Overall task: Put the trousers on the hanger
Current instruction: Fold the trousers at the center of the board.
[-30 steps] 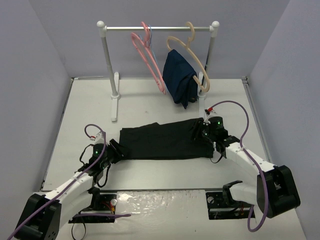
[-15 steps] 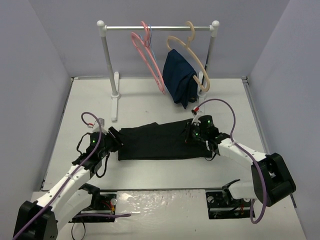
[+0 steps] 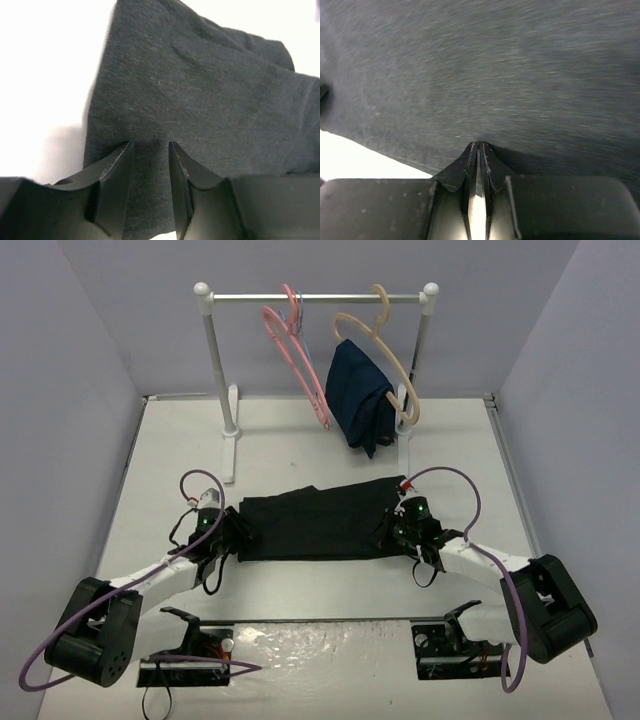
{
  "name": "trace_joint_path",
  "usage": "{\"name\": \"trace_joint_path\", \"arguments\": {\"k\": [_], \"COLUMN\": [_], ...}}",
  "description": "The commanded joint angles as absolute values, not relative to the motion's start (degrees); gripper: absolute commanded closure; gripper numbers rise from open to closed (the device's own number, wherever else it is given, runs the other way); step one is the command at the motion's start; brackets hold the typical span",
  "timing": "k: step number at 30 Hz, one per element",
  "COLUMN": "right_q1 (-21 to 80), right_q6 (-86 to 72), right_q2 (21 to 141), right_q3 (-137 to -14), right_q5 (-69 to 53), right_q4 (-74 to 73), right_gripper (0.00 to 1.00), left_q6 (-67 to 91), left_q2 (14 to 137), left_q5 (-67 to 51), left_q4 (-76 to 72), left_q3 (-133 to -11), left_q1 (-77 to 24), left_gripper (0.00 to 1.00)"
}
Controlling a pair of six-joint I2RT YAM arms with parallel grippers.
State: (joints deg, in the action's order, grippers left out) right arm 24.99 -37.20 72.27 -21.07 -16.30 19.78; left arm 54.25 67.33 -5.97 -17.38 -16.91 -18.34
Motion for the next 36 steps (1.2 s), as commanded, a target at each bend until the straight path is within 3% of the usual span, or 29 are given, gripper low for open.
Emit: {"name": "trace_joint_path", "arguments": {"k": [1,9,20,29,34,36], "right_q1": [23.67,23.74,23.87,23.84,23.88,23.82], "right_q6": [-35.91,-30.74,-27.38,-25.58,-23.33,-21.72], "right_q2": [70.68,64.40,59.98,56.11,55.61,55.36], "right_q3": [-24.56,-31.92,-37.17,-38.29,-40.86,-42.42], "right_q5": [-12.75,-15.54,-12.78,-11.51,-11.08,-10.70], "right_q4": [15.35,10.52,3.65,-0.22,-3.60,-4.97], "right_gripper": [0.95,0.87,0.64,0.57,0.55,0.54], "left_q6": [51.66,49.54,54.46,54.50,51.75,49.43], "left_q2": [69.33,68.73,94.92,112.00,108.04,103.99], "left_q5": [-5.84,-9.53,-14.27,-16.41,-13.81,-12.35], "left_q4": [-19.91,-19.32,-37.86,-43.39,-40.19,-35.93], "left_q3": [-18.88,-34.87,-47.67,-49.82,-50.94,-51.60], "left_q1": [-16.46,-24.12,-29.79,-29.84,-29.62,-29.62], "left_gripper": [0.71,0.71,0.71,0.71,0.70,0.65]}}
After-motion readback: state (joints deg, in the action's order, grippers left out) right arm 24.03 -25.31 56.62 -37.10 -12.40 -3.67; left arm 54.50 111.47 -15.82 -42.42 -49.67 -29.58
